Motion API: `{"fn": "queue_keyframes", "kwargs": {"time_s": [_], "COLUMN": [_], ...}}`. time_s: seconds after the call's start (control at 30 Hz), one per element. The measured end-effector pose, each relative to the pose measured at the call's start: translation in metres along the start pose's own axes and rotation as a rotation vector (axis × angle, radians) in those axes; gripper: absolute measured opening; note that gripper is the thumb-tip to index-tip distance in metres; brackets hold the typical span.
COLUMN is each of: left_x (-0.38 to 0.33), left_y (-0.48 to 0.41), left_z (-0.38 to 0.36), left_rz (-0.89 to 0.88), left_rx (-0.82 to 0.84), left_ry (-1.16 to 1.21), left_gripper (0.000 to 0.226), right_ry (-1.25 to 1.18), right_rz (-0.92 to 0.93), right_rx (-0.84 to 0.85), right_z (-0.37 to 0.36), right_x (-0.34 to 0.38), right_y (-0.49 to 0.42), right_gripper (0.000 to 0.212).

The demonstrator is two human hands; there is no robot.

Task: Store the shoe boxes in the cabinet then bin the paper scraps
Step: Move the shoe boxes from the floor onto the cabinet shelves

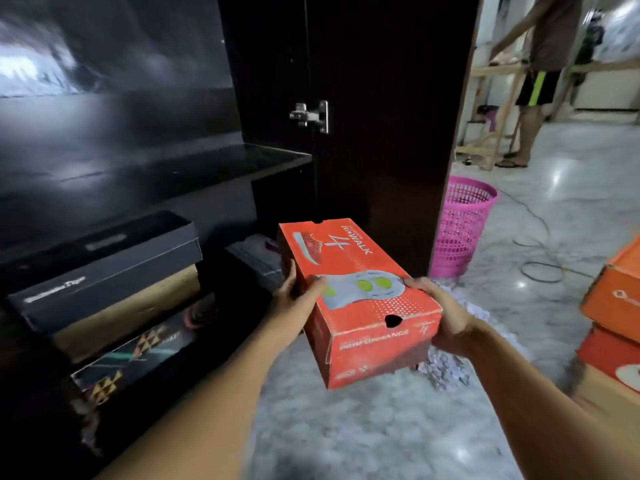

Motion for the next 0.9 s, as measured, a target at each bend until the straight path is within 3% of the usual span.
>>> {"fn": "queue_keyframes", "kwargs": {"time_s": [0.17, 0.3, 0.43, 0.5, 0.57, 0.63, 0.73, 0.9], "left_x": [0.014, 0.037, 0.064, 0.073, 0.075, 0.075, 0.085, 0.11], "left_y": [-0.028, -0.049, -0.076, -0.092, -0.104, -0.114, -0.124, -0.149], "left_z": [0.024, 0.026, 0.031, 0.035, 0.036, 0.034, 0.026, 0.021], "left_rz": [0.022, 0.027, 0.088, 0.097, 0.053, 0.01, -0.036, -0.061], "left_rx": [-0.011, -0.069, -0.19, -0.262, -0.304, -0.318, -0.339, -0.394], "left_ry": [0.052, 0.111, 0.074, 0.073, 0.094, 0.083, 0.049, -0.047], "left_gripper": [0.051, 0.045, 0.06, 0.053, 0.041, 0.045, 0.073, 0.08], "right_ry": [0.091, 0.15, 0.115, 0.069, 0.007, -0.079, -0.241, -0.229], "right_rz": [-0.045, -0.089, -0.134, -0.142, -0.125, -0.114, -0.112, -0.029], "right_rx": [0.049, 0.048, 0.048, 0.018, -0.064, -0.253, -0.593, -0.832], "right_z": [-0.024, -0.031, -0.046, -0.05, -0.05, -0.042, -0.037, -0.054], "right_x": [0.019, 0.019, 0.011, 0.002, -0.011, -0.028, -0.043, -0.057], "right_y": [-0.074, -0.128, -0.173, -0.197, -0.219, -0.245, -0.263, -0.277], "right_gripper": [0.065, 0.055, 0.052, 0.059, 0.071, 0.079, 0.055, 0.055]}}
Point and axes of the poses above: each hand's wrist, its own y-axis away from the middle knuckle, its own z-axis out of the back of the hand, x = y × z, the point moved 3 cm from there along -y, towards the middle knuckle
